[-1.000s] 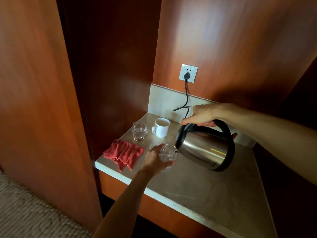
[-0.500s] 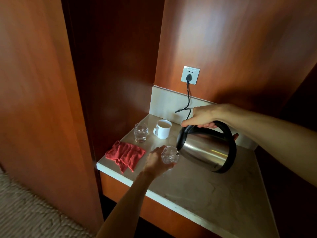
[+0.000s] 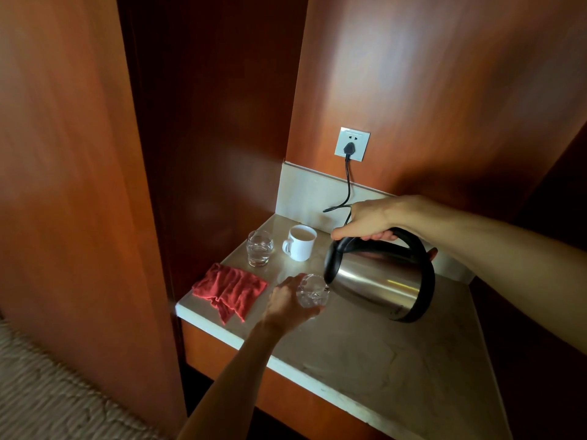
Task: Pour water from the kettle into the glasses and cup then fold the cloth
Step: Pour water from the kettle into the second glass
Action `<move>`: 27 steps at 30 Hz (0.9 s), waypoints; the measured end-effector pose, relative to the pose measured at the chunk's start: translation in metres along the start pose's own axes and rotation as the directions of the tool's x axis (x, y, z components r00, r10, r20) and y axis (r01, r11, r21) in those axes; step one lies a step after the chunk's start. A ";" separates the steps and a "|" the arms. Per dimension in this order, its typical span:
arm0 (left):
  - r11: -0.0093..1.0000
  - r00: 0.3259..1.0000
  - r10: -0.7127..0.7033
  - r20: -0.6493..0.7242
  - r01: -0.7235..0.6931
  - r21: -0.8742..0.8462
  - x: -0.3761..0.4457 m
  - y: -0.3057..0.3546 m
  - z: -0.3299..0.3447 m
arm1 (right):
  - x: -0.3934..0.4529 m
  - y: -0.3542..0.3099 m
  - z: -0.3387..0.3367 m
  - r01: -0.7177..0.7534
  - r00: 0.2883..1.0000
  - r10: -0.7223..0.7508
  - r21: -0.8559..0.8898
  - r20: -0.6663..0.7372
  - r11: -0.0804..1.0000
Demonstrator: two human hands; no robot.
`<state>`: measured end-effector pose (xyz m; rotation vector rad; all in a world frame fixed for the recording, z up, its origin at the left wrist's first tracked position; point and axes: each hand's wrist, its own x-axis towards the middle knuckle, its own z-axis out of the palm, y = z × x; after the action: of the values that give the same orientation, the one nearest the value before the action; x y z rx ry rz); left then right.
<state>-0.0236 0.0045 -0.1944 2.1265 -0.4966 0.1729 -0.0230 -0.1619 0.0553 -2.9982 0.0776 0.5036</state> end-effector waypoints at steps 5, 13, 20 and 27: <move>1.000 1.000 -0.016 0.015 0.017 -0.002 0.000 -0.002 0.000 | -0.002 -0.010 -0.002 -0.063 0.998 0.064 -0.081 0.019 0.995; 1.000 1.000 -0.023 0.016 0.023 0.007 0.000 -0.002 0.001 | 0.003 -0.014 -0.002 -0.047 0.998 0.052 -0.125 0.040 0.991; 1.000 1.000 -0.015 0.012 0.015 0.015 0.001 -0.002 0.001 | 0.004 -0.020 -0.002 -0.044 0.998 0.049 -0.138 0.034 0.989; 1.000 1.000 0.000 0.013 0.000 0.027 -0.001 -0.002 0.000 | 0.001 -0.025 -0.004 -0.030 0.999 0.037 -0.157 0.039 0.987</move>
<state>-0.0236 0.0053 -0.1959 2.1549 -0.5041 0.1669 -0.0191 -0.1377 0.0607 -3.1422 0.0892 0.6032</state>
